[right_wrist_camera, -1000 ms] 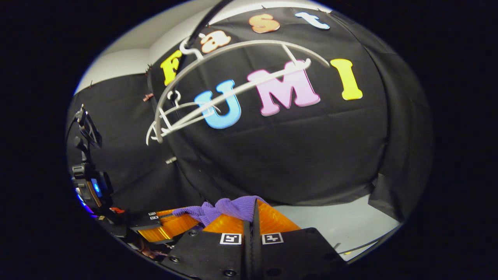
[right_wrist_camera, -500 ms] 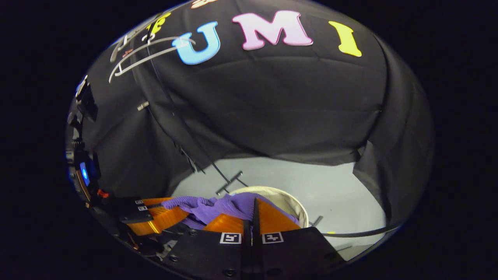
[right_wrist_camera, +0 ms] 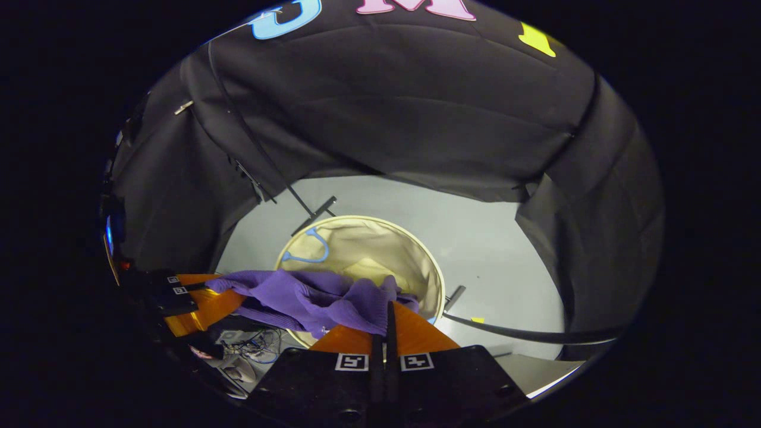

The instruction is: Grasp the clothes on the hanger with both hands and then place them into the laundry hamper below.

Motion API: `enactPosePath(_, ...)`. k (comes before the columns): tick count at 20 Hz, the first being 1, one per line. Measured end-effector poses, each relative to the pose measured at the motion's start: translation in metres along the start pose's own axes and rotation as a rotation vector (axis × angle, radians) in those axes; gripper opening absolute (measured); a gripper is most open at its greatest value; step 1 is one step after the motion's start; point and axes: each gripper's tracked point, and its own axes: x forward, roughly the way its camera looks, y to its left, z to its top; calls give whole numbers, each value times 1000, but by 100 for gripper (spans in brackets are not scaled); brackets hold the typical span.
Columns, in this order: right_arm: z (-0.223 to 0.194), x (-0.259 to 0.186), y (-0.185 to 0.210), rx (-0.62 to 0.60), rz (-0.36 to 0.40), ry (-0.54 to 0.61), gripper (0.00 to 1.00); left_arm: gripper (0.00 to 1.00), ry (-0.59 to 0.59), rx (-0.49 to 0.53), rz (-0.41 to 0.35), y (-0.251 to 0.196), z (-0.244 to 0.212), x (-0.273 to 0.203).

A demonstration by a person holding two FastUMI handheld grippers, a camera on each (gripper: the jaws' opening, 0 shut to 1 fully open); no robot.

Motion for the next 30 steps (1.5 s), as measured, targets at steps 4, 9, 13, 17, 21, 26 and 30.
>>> enactPosePath(4, -5, 7, -19, 39, -71, 1, 71, 72, -13, -31, 4, -4, 9, -10)
enactPosePath(9, -8, -4, -23, 29, -117, 3, 99, 96, -7, -39, 9, -2, 6, -4)
enactPosePath(13, 0, -25, -14, 23, -111, -36, 99, 96, -39, -36, 14, -2, 15, -21)
enactPosePath(17, 20, -60, 5, 43, -95, -126, 99, 96, -164, -49, -4, -4, 45, -60)
enactPosePath(21, 44, -107, 27, 65, -88, -241, 99, 95, -285, -19, 29, 11, 65, -113)
enactPosePath(26, 84, -184, 44, 45, -149, -454, 99, 96, -470, 14, 29, 23, 100, -194)
enactPosePath(30, 105, -250, 70, 70, -151, -604, 99, 96, -629, 47, 29, 35, 127, -271)
